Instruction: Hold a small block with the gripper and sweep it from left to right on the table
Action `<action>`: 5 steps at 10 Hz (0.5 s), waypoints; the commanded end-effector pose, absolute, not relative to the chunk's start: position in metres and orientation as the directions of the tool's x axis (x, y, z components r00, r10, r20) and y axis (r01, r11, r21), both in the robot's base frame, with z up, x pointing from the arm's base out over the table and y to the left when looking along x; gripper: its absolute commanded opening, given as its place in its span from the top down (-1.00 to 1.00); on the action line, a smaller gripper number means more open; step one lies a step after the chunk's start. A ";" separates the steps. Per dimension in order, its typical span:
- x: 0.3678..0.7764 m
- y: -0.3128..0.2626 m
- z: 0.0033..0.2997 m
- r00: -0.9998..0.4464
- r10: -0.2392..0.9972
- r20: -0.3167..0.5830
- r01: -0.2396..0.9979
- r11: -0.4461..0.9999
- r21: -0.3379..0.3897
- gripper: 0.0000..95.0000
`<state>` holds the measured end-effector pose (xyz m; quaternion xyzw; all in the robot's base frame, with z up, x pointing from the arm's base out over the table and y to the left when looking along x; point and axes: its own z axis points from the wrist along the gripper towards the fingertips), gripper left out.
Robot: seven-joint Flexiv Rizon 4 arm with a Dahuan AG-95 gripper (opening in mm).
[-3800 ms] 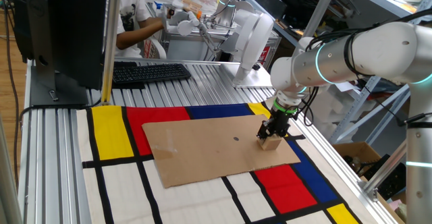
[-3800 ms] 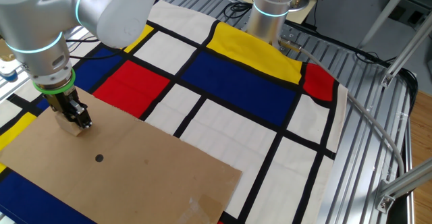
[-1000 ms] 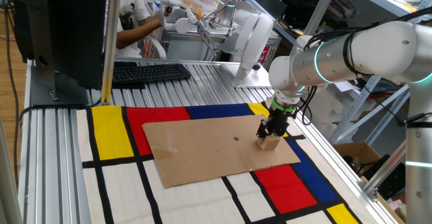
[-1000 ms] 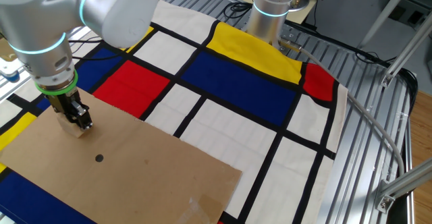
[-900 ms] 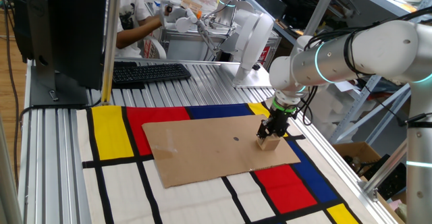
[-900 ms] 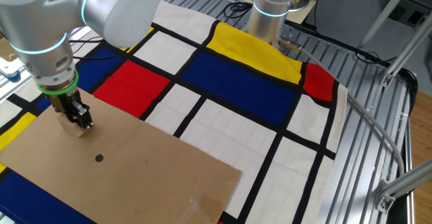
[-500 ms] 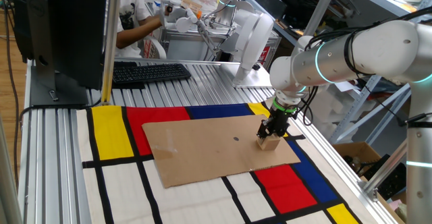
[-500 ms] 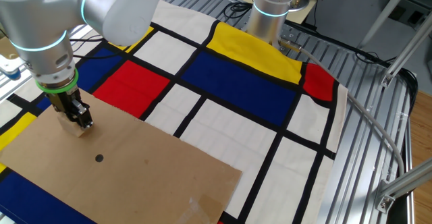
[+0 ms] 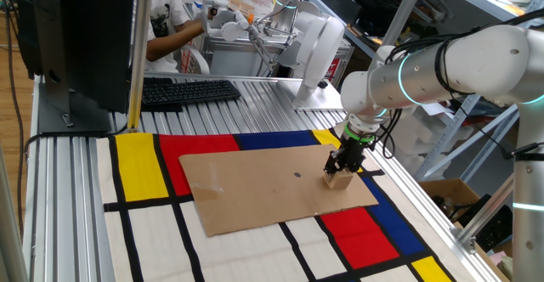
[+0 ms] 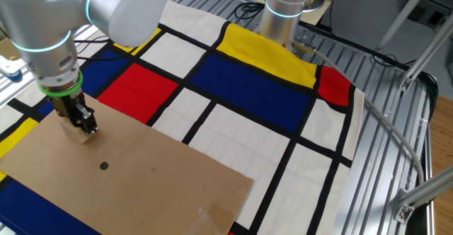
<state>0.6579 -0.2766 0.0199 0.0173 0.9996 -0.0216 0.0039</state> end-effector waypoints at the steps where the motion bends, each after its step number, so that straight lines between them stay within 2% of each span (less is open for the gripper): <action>1: 0.659 -0.277 0.020 -0.999 0.035 -0.009 0.036 0.999 -0.041 1.00; 5: 0.659 -0.277 0.020 -0.999 0.033 -0.011 0.034 0.999 -0.040 1.00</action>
